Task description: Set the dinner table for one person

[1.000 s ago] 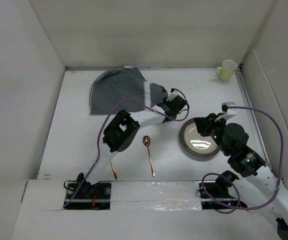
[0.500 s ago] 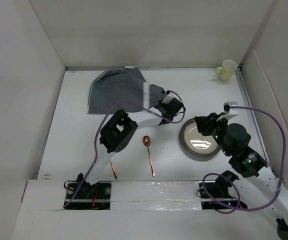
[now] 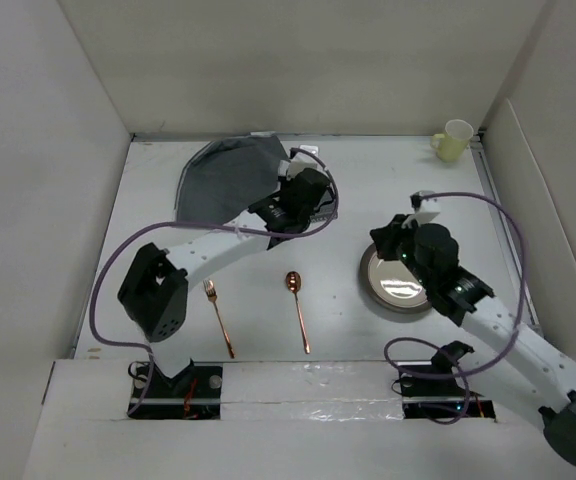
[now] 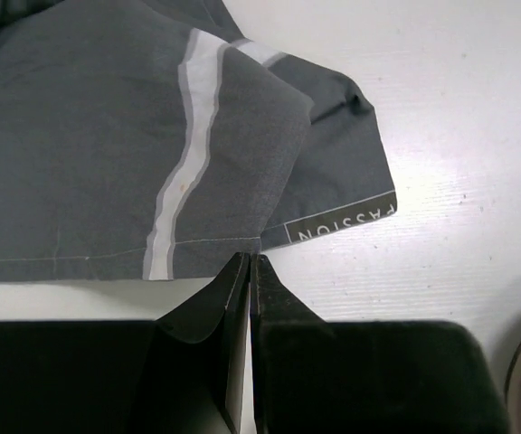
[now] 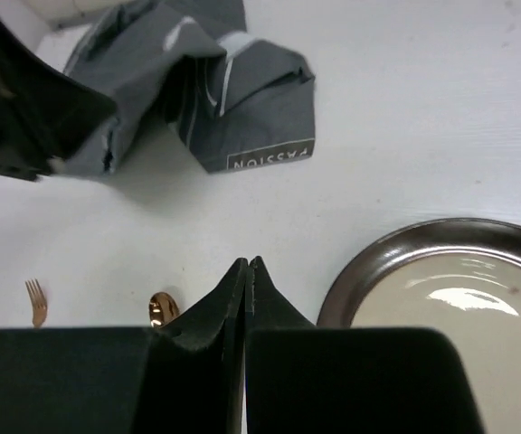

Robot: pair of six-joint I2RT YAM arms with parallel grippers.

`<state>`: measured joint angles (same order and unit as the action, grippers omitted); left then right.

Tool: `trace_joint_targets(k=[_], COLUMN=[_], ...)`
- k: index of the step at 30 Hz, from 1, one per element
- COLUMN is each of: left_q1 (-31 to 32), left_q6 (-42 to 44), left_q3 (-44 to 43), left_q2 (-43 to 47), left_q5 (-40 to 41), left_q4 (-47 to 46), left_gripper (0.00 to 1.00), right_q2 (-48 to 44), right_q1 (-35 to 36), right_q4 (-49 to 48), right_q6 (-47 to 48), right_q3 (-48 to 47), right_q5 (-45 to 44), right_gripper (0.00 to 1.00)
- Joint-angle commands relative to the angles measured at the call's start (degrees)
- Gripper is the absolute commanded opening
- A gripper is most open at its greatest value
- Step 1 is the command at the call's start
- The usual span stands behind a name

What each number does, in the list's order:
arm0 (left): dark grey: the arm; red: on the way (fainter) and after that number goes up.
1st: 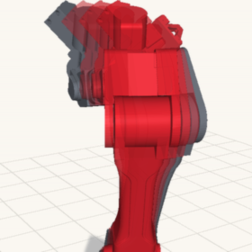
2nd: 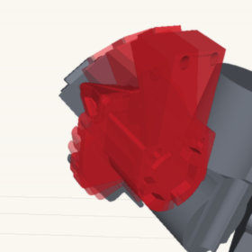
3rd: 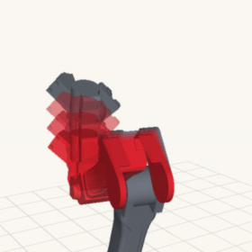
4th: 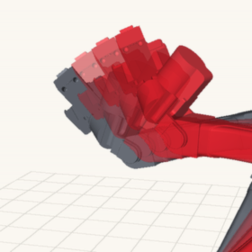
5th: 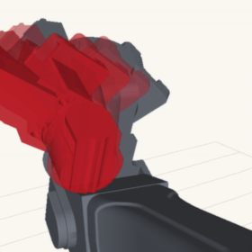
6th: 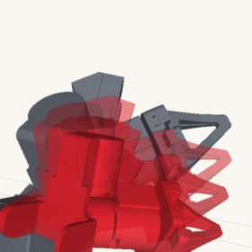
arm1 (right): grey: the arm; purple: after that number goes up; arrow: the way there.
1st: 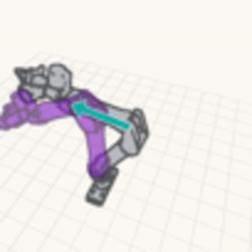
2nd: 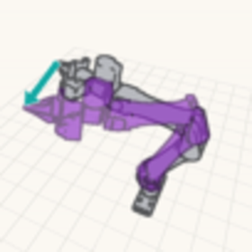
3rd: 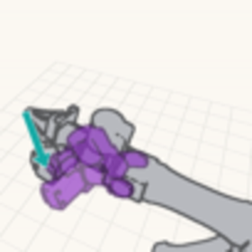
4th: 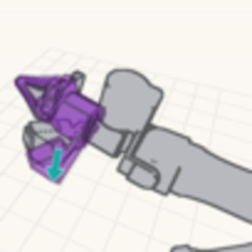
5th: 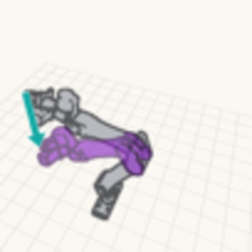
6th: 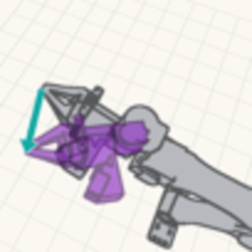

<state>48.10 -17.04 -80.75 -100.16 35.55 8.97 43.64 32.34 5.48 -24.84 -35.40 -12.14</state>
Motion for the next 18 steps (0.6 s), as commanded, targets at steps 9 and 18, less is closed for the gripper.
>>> trace_joint_targets(k=[9, 18], left_q1=[-2.8, -2.8], left_q6=[-2.5, -3.4], left_q3=[8.6, 6.0], left_q2=[10.6, 16.5], left_q5=[2.7, 9.5], left_q4=[3.2, 14.6], left_gripper=[0.0, 0.0], right_q2=[41.4, 59.6], right_q1=[-4.5, -8.6], right_q4=[-15.4, -15.5], right_q6=[2.1, -0.9], right_q3=[-15.5, -24.0], right_q5=[9.2, 18.6], right_gripper=[0.52, 0.52])
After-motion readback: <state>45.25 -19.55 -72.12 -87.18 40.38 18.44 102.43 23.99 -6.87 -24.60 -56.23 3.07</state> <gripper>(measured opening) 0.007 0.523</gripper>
